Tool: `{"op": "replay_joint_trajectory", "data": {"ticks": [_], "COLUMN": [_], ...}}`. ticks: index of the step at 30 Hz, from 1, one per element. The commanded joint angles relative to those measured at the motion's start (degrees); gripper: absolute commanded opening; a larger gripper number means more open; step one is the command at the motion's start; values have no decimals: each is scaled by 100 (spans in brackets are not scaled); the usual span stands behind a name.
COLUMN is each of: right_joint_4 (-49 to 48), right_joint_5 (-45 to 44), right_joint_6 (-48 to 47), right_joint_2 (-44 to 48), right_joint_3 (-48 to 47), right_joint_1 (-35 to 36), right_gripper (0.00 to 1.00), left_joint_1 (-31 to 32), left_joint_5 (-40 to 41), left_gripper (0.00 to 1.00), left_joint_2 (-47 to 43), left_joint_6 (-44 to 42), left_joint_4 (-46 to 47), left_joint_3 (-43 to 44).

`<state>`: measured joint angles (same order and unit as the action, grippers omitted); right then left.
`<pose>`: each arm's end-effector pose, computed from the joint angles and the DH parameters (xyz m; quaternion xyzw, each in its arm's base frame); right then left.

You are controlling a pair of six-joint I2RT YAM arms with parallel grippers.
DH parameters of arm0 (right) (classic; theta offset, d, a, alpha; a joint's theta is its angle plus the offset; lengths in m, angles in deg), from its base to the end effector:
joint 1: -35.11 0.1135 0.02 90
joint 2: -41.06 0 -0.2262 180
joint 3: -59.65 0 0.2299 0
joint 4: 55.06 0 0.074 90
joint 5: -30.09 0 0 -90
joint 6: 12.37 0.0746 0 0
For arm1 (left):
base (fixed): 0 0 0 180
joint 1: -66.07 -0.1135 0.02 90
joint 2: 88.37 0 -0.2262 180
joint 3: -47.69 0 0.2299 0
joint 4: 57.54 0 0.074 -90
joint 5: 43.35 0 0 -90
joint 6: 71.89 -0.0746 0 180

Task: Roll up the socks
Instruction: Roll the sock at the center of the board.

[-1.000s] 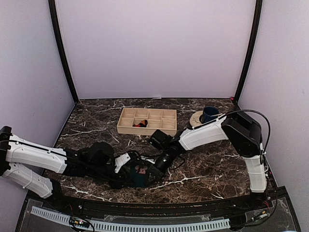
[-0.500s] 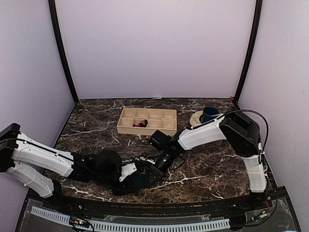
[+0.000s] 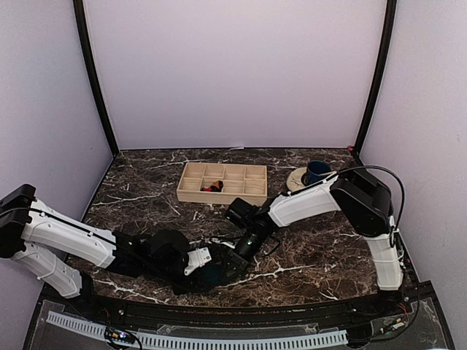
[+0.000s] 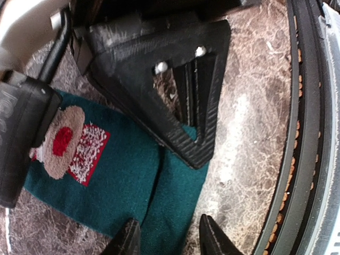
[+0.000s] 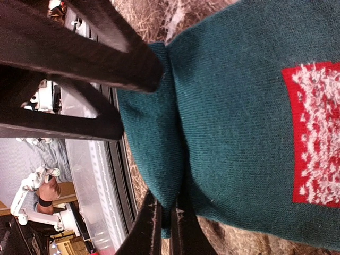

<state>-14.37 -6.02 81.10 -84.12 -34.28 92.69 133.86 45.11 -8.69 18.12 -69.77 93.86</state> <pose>0.1547 0.3560 0.0670 0.4638 -0.7517 -0.4566 0.1068 0.1020 -0.2552 0.1027 0.5207 0.7661 -0.2204 0.3057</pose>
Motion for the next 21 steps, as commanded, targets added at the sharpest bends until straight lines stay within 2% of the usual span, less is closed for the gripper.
{"op": "replay_joint_trajectory", "data": {"ticks": [1, 7, 17, 21], "right_joint_4": [93, 145, 169, 63], "right_joint_5": [125, 174, 36, -64], "right_joint_6": [-107, -157, -156, -117], "right_joint_2": [-111, -116, -138, -43], "right_joint_3": [-109, -99, -81, 18], "right_joint_1": [-37, -43, -54, -75], "right_gripper": [0, 0, 0, 6], "left_joint_1": [41, 76, 74, 68], "left_joint_5": [-88, -161, -178, -414], "left_gripper": [39, 32, 22, 17], "left_joint_2": [205, 541, 471, 607], "left_joint_6": [-142, -124, -63, -44], "left_joint_4": [-152, -272, -336, -391], "left_joint_3": [174, 346, 358, 430]}}
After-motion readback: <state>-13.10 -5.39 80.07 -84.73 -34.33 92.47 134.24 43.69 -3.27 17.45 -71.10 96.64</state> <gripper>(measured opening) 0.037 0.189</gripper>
